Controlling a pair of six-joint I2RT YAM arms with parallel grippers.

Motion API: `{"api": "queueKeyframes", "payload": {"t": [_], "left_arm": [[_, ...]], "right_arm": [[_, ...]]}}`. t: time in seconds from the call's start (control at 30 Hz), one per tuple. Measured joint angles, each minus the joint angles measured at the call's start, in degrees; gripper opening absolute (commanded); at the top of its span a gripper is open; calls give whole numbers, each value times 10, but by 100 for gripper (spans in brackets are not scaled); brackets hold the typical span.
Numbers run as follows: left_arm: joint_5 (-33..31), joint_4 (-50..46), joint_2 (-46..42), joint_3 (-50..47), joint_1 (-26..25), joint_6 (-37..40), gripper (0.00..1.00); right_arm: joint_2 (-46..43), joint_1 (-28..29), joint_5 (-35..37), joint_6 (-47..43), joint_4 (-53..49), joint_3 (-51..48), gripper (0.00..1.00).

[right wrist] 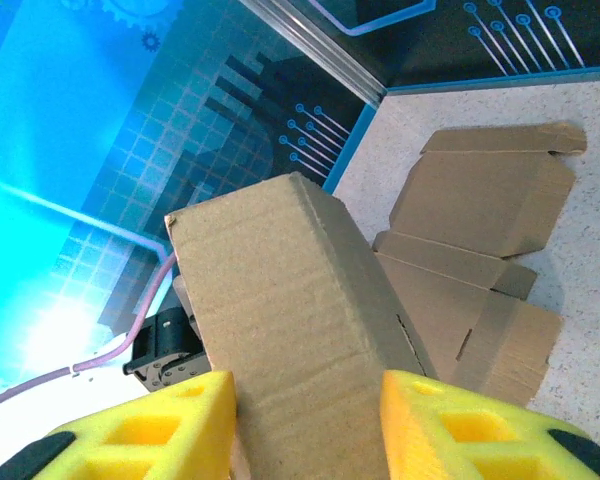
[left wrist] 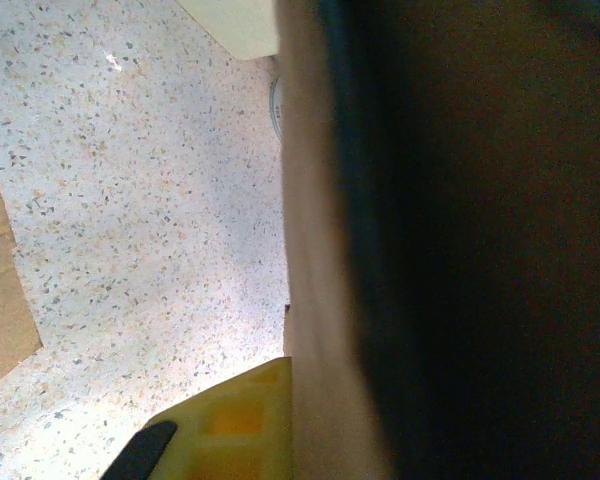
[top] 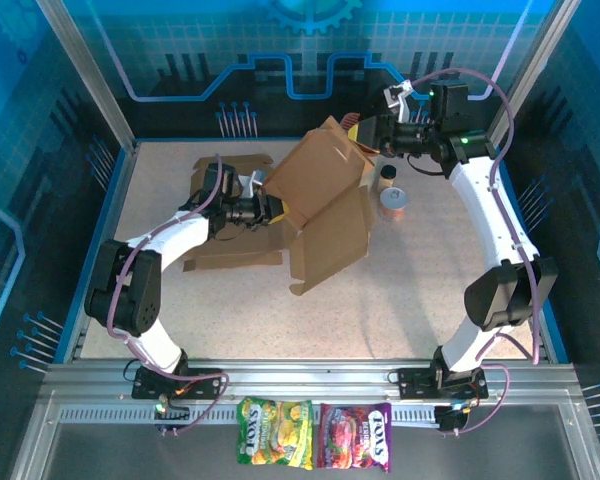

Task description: Fold the paper box

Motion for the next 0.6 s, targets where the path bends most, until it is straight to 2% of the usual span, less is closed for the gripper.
{"api": "queueKeyframes", "payload": {"t": [0.23,0.6], "left_arm": [[0,-4,0,0,0,2,0],[0,-14,0,0,1,11,0]], "right_arm": [[1,13,6,-31,-26,6,43],[23,57,70,-113,-118,67,44]]}}
